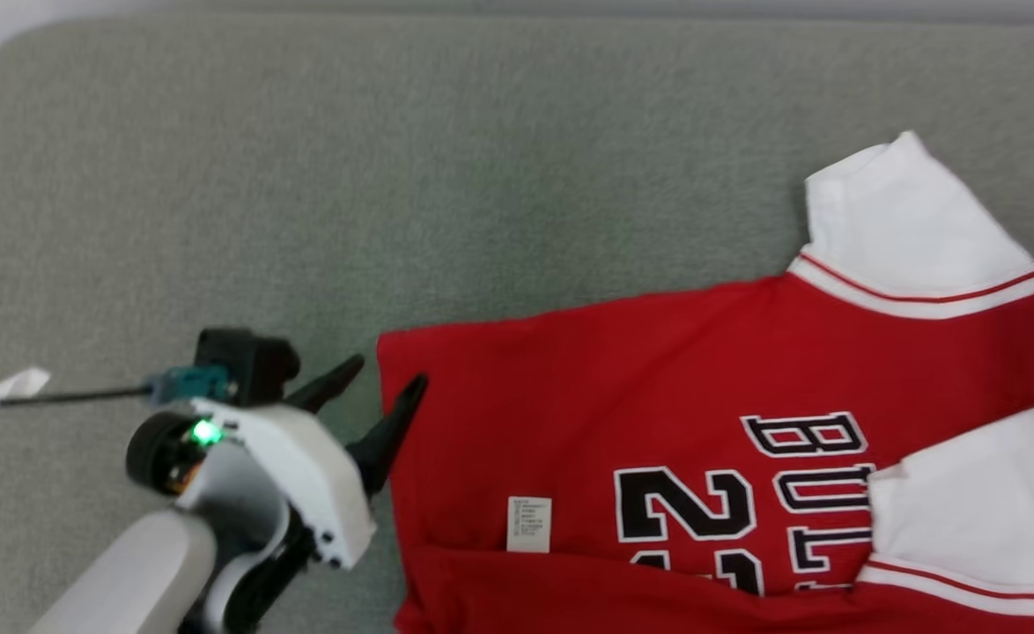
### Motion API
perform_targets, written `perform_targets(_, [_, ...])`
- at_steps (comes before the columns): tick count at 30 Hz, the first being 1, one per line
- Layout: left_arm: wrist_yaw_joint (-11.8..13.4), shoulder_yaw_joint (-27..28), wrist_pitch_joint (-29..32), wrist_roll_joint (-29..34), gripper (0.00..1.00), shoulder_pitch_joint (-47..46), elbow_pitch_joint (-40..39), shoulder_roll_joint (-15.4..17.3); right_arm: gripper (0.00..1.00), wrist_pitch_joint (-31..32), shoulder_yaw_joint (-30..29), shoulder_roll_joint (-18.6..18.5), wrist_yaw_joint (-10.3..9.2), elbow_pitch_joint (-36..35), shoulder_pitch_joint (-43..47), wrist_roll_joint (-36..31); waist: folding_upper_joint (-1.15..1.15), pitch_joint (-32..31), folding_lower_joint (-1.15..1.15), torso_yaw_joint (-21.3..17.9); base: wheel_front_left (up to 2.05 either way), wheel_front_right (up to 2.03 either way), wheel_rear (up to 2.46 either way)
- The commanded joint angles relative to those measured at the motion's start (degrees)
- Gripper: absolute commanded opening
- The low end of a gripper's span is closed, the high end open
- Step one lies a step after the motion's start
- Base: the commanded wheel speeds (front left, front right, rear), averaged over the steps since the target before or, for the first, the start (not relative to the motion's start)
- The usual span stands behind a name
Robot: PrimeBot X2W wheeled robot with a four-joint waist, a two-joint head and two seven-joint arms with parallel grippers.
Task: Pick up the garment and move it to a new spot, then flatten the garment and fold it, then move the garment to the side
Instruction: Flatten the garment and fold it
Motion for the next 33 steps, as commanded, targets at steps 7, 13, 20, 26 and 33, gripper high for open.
perform_targets(7, [-2.56, -3.56, 0.14, 2.10, 1.00, -10.02, 7.58, -6.49, 1.00, 2.97, 4.29, 1.84, -0.13, 10.06, -15.52, -5.33, 0.00, 8.86, 0.00, 8.18, 0.00, 0.00, 0.00])
perform_targets(13, [-4.18, -5.33, 0.07, 2.66, 1.00, -14.14, 12.72, -9.15, 1.00, 3.85, 8.06, 2.46, -0.13, 17.92, -22.72, -7.34, 0.00, 10.55, 0.00, 10.59, 0.00, 0.00, 0.00])
perform_targets(20, [-5.11, -5.80, 0.53, 1.70, 1.00, -15.19, 14.70, -9.50, 1.00, 3.69, 11.56, 1.94, -0.13, 22.99, -24.23, -6.36, 0.00, 10.50, 0.00, 10.93, 0.00, 0.00, 0.00])
perform_targets(26, [-6.71, -7.49, 2.29, 0.24, 1.00, -14.87, 14.72, -10.21, 1.00, 4.35, 13.53, 1.94, -0.13, 24.25, -24.48, -4.01, 0.00, 10.12, 0.00, 10.53, 0.00, 0.00, 0.00])
perform_targets(33, [-8.91, -9.40, 5.68, -2.59, 0.93, -13.09, 12.81, -10.33, 1.00, 5.92, 15.04, 2.66, -0.01, 24.76, -24.85, -1.83, 0.00, 9.27, 0.00, 10.36, 0.00, 0.00, 0.00])
